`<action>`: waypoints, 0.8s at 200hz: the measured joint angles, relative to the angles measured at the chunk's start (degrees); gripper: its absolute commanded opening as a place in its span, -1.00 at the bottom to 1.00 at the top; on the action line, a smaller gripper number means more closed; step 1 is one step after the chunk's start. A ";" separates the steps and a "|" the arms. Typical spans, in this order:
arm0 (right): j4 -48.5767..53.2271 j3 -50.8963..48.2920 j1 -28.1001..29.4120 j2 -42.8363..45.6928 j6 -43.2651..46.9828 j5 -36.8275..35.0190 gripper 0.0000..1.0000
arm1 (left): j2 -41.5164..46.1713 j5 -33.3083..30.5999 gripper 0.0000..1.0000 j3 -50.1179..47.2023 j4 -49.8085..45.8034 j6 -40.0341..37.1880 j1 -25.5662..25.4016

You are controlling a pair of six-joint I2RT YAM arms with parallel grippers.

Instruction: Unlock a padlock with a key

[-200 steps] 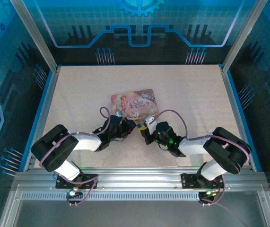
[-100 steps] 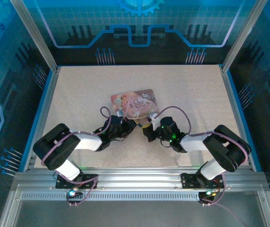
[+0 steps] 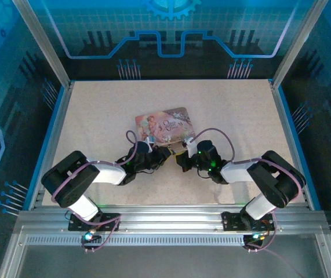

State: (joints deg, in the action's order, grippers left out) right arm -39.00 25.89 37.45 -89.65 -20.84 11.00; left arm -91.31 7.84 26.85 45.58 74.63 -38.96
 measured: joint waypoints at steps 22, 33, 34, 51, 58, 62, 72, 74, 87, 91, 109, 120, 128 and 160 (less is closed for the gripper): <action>0.00 0.00 -0.02 0.00 0.00 0.02 -0.97 | 1.84 0.85 -0.43 0.00 -2.75 -0.15 0.13; 0.00 0.00 -0.04 0.00 0.00 0.04 -0.97 | 3.61 1.05 -0.38 0.00 -5.68 -0.15 0.28; 0.00 0.00 -0.04 0.00 0.00 0.04 -0.97 | 3.72 1.05 -0.38 0.00 -5.86 -0.17 0.31; 0.04 0.00 -0.20 0.00 -0.04 0.39 -0.97 | 7.02 1.03 -0.30 0.00 -10.97 -1.07 1.01; 0.11 0.04 -0.31 0.00 -0.17 0.63 -0.97 | 8.52 1.03 -0.27 0.00 -12.79 -1.40 1.44; 0.22 0.07 -0.39 0.00 -0.20 0.72 -0.97 | 9.22 1.01 -0.26 0.00 -13.57 -1.55 1.68; 0.46 0.17 -0.55 0.00 -0.39 1.31 -0.97 | 11.19 1.03 -0.22 0.00 -15.78 -2.10 2.40; 0.48 0.17 -0.57 0.00 -0.39 1.36 -0.97 | 11.56 1.03 -0.22 0.00 -16.13 -2.14 2.56; 1.27 0.59 -1.11 0.00 -0.85 2.25 -0.97 | 13.51 1.01 -0.17 -0.02 -18.32 -2.86 3.41; 1.53 0.76 -1.27 0.00 -1.09 2.80 -0.97 | 14.08 1.01 -0.15 0.00 -18.99 -3.13 3.67; 2.14 1.27 -1.97 -0.13 -1.81 4.31 -0.97 | 15.56 1.01 -0.04 0.00 -21.40 -4.02 4.37; 2.40 1.53 -2.32 -0.44 -2.27 5.20 -0.97 | 15.96 0.98 -0.02 0.00 -22.51 -4.22 4.57; 2.56 1.77 -2.51 -0.68 -2.36 5.68 -0.97 | 16.00 1.01 -0.02 0.00 -22.97 -4.26 4.59; 2.58 1.99 -2.64 -0.90 -2.56 5.99 -0.97 | 15.32 0.96 0.00 0.02 -23.37 -4.26 4.00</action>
State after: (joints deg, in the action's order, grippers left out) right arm -36.42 27.88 34.81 -90.54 -23.40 16.99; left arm -75.99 8.80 26.87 22.22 70.37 -34.96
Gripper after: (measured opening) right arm 0.057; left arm 0.495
